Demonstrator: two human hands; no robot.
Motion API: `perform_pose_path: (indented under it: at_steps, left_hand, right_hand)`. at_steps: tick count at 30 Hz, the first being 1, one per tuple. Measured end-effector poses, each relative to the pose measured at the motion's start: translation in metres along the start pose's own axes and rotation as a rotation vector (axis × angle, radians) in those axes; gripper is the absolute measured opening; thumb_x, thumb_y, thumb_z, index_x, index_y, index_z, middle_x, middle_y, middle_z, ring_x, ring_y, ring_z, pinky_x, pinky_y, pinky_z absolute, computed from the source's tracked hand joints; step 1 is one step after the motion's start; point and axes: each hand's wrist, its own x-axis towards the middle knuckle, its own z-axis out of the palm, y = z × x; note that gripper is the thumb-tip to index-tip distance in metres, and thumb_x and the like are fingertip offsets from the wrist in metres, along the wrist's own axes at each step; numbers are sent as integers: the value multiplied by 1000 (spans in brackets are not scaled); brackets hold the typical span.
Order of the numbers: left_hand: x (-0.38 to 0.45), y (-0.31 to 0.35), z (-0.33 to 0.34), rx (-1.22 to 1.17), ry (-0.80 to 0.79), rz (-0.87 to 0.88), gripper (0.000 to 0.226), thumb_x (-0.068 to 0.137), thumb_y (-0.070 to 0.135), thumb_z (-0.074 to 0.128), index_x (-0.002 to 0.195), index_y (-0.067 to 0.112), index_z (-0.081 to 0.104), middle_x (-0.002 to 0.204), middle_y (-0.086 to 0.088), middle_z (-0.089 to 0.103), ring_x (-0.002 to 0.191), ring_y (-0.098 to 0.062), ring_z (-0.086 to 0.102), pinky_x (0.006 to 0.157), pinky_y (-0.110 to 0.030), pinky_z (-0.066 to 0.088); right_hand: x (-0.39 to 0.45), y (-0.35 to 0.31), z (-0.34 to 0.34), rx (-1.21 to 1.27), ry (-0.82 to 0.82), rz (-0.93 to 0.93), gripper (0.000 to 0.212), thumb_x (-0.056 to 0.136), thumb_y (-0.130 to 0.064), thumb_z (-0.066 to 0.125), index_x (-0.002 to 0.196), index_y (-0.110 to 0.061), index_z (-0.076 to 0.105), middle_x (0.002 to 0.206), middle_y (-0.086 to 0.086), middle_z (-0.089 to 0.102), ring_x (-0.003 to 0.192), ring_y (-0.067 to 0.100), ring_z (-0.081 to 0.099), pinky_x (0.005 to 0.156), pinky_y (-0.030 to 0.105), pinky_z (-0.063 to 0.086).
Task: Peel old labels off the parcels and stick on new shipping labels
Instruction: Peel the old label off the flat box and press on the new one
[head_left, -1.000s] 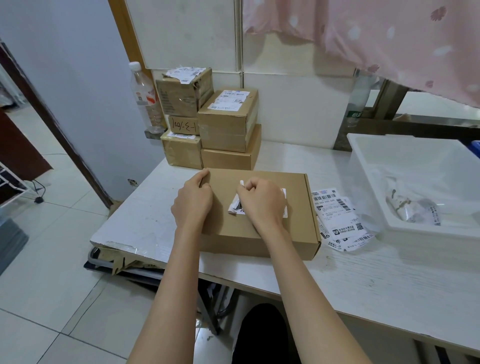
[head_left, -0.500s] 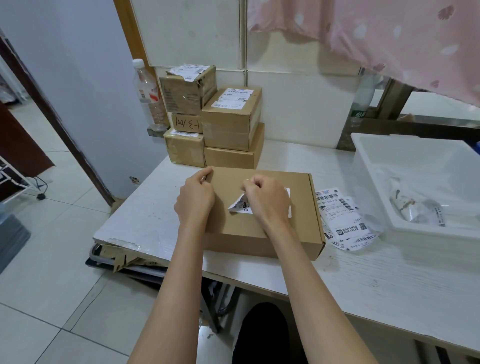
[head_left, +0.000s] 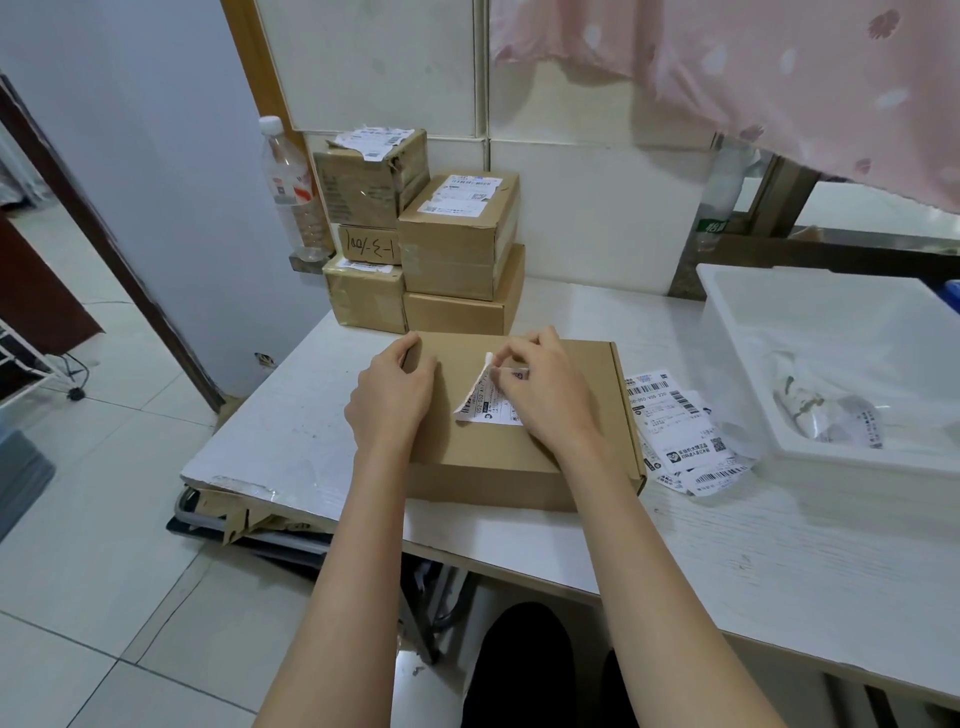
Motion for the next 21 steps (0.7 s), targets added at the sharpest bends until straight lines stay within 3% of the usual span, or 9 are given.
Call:
perform_pose_path:
  at_steps: [4, 10, 14, 17, 19, 21]
  left_hand:
    - [0, 0, 0, 8, 6, 1, 42, 97, 40, 50, 138, 43, 51, 139, 4, 56, 125, -27, 51, 95, -36, 38]
    - [1, 0, 0, -2, -3, -10, 40, 98, 38, 49, 138, 43, 51, 139, 2, 56, 124, -28, 51, 94, -35, 37]
    - [1, 1, 0, -1, 2, -6, 40, 98, 38, 49, 138, 42, 51, 140, 3, 56, 124, -27, 51, 95, -36, 38]
    - [1, 1, 0, -3, -3, -5, 41, 98, 38, 50, 138, 43, 51, 140, 3, 55, 124, -27, 51, 94, -35, 38]
    - [2, 0, -1, 0, -4, -4, 40, 97, 38, 50, 137, 43, 51, 141, 3, 55, 125, -27, 51, 95, -35, 38]
    - [3, 0, 0, 10, -4, 4, 40, 97, 38, 50, 137, 43, 52, 141, 3, 54, 126, -27, 50, 95, -36, 38]
  right_hand:
    - [-1, 1, 0, 1, 15, -31, 5, 89, -24, 62, 85, -23, 60, 103, -8, 47, 93, 17, 55, 72, 33, 45]
    - [-2, 0, -3, 109, -9, -1, 4, 84, -16, 60, 82, -19, 60, 94, -7, 55, 83, 14, 53, 84, 43, 47]
    - [-10, -4, -6, 215, 148, -65, 33, 77, -19, 71, 105, -29, 56, 98, -11, 50, 77, 12, 52, 74, 29, 48]
    - [-21, -11, -4, 52, 238, -159, 24, 72, -35, 68, 85, -26, 50, 83, -10, 49, 72, 10, 48, 78, 34, 41]
    - [-27, -15, -1, -116, 164, -208, 37, 66, -56, 66, 72, -24, 47, 72, -9, 48, 68, 9, 46, 76, 32, 32]
    - [-30, -15, 2, -174, 60, -237, 44, 62, -63, 70, 70, -25, 49, 71, -10, 47, 69, 8, 46, 77, 31, 29]
